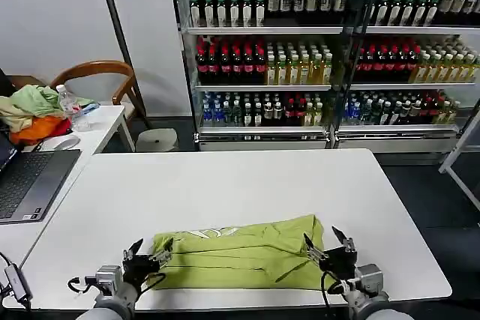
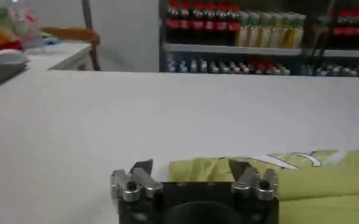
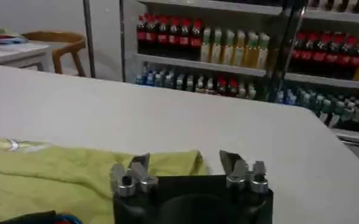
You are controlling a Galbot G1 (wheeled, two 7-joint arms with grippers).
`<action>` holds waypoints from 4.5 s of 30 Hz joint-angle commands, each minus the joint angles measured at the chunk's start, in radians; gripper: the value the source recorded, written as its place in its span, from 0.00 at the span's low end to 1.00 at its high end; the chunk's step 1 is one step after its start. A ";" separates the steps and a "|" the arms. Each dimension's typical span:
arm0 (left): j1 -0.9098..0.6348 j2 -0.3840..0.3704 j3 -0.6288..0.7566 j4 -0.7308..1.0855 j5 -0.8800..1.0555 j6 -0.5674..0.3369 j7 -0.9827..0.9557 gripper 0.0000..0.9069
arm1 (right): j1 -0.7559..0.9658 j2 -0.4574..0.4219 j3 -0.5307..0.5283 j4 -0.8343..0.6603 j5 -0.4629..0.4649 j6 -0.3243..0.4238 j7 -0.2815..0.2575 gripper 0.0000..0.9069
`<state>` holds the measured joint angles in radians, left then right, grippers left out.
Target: Fold and organize the clothes.
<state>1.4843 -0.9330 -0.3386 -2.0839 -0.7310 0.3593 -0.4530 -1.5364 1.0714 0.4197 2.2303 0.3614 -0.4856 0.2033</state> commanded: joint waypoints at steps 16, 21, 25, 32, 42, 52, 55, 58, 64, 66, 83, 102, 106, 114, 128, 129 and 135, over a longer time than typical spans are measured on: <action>-0.011 -0.082 0.059 0.035 -0.020 0.004 -0.097 0.06 | -0.045 0.035 0.039 0.012 -0.040 0.014 -0.006 1.00; -0.020 -0.092 0.072 0.043 -0.007 0.003 -0.089 0.06 | -0.045 0.035 0.043 0.014 -0.041 0.014 -0.006 1.00; -0.027 -0.095 0.070 0.052 0.013 0.004 -0.066 0.03 | -0.045 0.037 0.042 0.009 -0.043 0.015 -0.005 1.00; -0.014 -0.085 0.014 -0.002 0.070 -0.005 0.024 0.00 | -0.033 0.032 0.043 0.006 -0.047 0.015 -0.005 1.00; 0.040 -0.049 -0.224 -0.047 0.022 0.057 0.029 0.01 | -0.004 0.023 0.053 -0.014 -0.043 0.016 -0.005 1.00; 0.086 0.056 -0.489 0.060 0.078 0.110 0.040 0.02 | -0.003 0.003 0.070 -0.015 -0.032 0.030 -0.006 1.00; 0.088 0.088 -0.523 0.064 0.094 0.116 0.044 0.04 | -0.005 -0.003 0.075 -0.010 -0.031 0.034 -0.005 1.00; 0.081 0.104 -0.514 0.029 0.082 0.112 0.044 0.04 | -0.012 -0.012 0.086 0.000 -0.026 0.033 -0.005 1.00; 0.054 0.026 -0.327 -0.149 0.032 0.122 0.063 0.04 | -0.028 -0.024 0.106 0.005 -0.025 0.033 -0.004 1.00; 0.044 -0.015 -0.229 -0.198 0.035 0.081 0.087 0.06 | -0.034 -0.028 0.112 0.010 -0.025 0.032 -0.004 1.00; -0.117 -0.175 0.145 -0.092 0.126 0.033 0.140 0.06 | -0.067 -0.006 0.147 0.033 -0.058 0.005 0.005 1.00; -0.240 -0.241 0.258 0.050 0.121 0.062 0.101 1.00 | -0.106 0.008 0.199 0.051 -0.064 0.004 0.003 1.00; -0.226 -0.256 0.264 0.025 0.120 -0.008 0.139 1.00 | -0.092 0.012 0.185 0.045 -0.064 0.005 0.002 1.00; -0.192 -0.140 0.100 -0.106 0.117 -0.077 0.186 1.00 | -0.049 0.010 0.150 0.024 -0.062 0.008 0.000 1.00; -0.026 -0.029 -0.133 0.106 0.041 0.079 0.081 1.00 | -0.025 0.007 0.136 0.007 -0.056 0.032 -0.007 1.00; -0.019 -0.035 -0.128 0.094 0.033 0.086 0.084 1.00 | -0.026 0.006 0.138 0.007 -0.056 0.032 -0.007 1.00; -0.015 -0.078 -0.103 0.072 0.032 0.104 0.089 1.00 | -0.038 0.006 0.146 0.008 -0.055 0.035 -0.007 1.00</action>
<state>1.4253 -1.0128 -0.3851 -2.0440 -0.6664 0.4051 -0.3498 -1.5765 1.0781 0.5683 2.2400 0.3060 -0.4535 0.1967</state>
